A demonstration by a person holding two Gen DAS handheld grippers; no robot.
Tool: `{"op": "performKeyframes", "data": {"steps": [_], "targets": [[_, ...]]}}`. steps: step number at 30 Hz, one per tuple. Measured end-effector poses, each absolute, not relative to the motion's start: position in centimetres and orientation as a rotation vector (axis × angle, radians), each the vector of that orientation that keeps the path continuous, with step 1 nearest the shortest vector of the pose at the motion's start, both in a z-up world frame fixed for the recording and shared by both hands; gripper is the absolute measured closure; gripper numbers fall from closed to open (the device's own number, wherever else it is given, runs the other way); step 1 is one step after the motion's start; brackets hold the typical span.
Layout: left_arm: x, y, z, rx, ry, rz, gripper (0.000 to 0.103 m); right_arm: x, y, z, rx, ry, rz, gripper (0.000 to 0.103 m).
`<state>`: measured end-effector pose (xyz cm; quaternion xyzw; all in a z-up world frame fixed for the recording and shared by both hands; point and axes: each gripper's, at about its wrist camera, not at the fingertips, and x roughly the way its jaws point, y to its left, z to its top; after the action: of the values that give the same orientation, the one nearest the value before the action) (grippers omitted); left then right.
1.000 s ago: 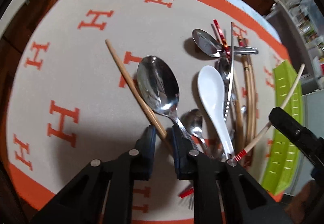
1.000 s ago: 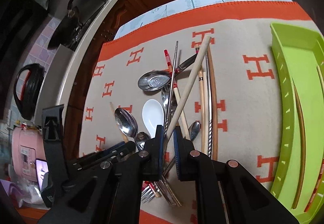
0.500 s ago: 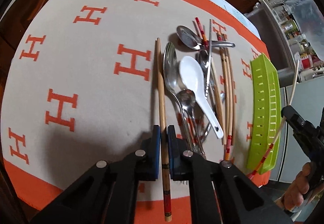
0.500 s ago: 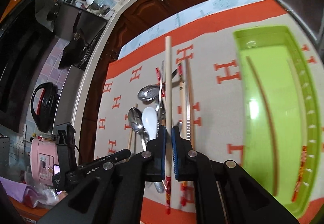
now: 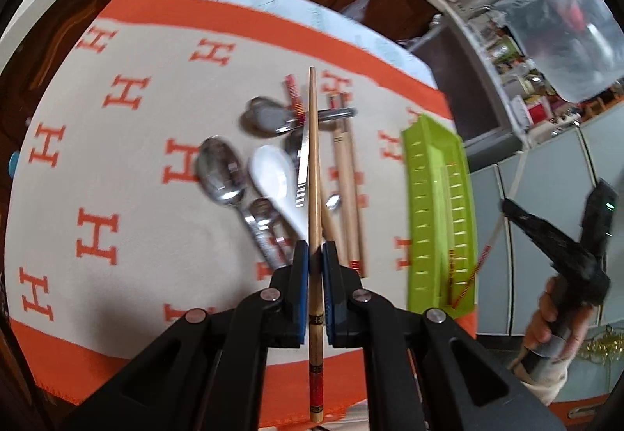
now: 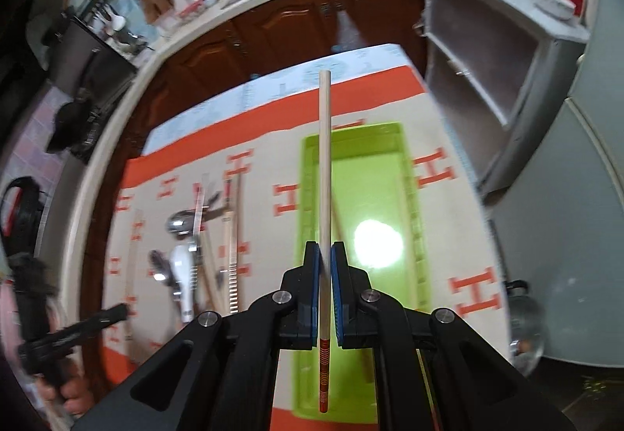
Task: Organize utensils
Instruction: 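Lower both chopsticks into the green tray and open both tools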
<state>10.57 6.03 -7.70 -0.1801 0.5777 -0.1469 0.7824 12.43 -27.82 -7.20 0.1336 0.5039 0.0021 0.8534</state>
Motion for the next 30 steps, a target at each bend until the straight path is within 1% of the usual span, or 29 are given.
{"op": "performKeyframes", "data": {"steps": [6, 8, 9, 11, 12, 13, 17, 21, 24, 28, 30], "targets": [[11.7, 2.0, -6.0, -0.343, 1.237, -0.397, 0.099, 14.5, -27.2, -10.3, 0.085, 1.146, -0.120, 0.097], [12.2, 0.3, -5.7, -0.324, 1.235, -0.419, 0.099, 15.1, -26.8, -11.7, 0.096, 1.181, -0.109, 0.096], [12.3, -0.3, -5.6, -0.318, 1.235, -0.427, 0.099, 15.2, -27.0, -12.2, 0.126, 1.195, -0.095, 0.094], [12.8, -1.8, -5.4, -0.309, 1.240, -0.449, 0.099, 15.1, -27.6, -12.7, 0.185, 1.196, -0.078, 0.085], [13.1, -2.7, -5.4, -0.306, 1.244, -0.462, 0.099, 14.9, -27.6, -12.7, 0.196, 1.187, -0.084, 0.078], [13.2, -3.3, -5.4, -0.303, 1.247, -0.473, 0.099, 14.6, -27.8, -12.5, 0.211, 1.168, -0.094, 0.075], [14.0, -7.0, -5.3, -0.285, 1.257, -0.519, 0.099, 13.2, -29.2, -11.2, 0.276, 1.097, -0.115, 0.075], [14.7, -10.6, -6.5, -0.289, 1.294, -0.545, 0.099, 11.1, -31.4, -9.9, 0.385, 1.034, -0.137, 0.073], [15.0, -12.9, -7.8, -0.284, 1.328, -0.552, 0.099, 9.8, -32.7, -9.6, 0.430, 1.012, -0.149, 0.068], [15.2, -15.3, -9.2, -0.300, 1.359, -0.554, 0.098, 8.6, -33.8, -9.8, 0.441, 1.009, -0.168, 0.068], [15.2, -16.1, -9.9, -0.297, 1.376, -0.551, 0.092, 8.0, -34.4, -10.1, 0.456, 1.011, -0.177, 0.067]]}}
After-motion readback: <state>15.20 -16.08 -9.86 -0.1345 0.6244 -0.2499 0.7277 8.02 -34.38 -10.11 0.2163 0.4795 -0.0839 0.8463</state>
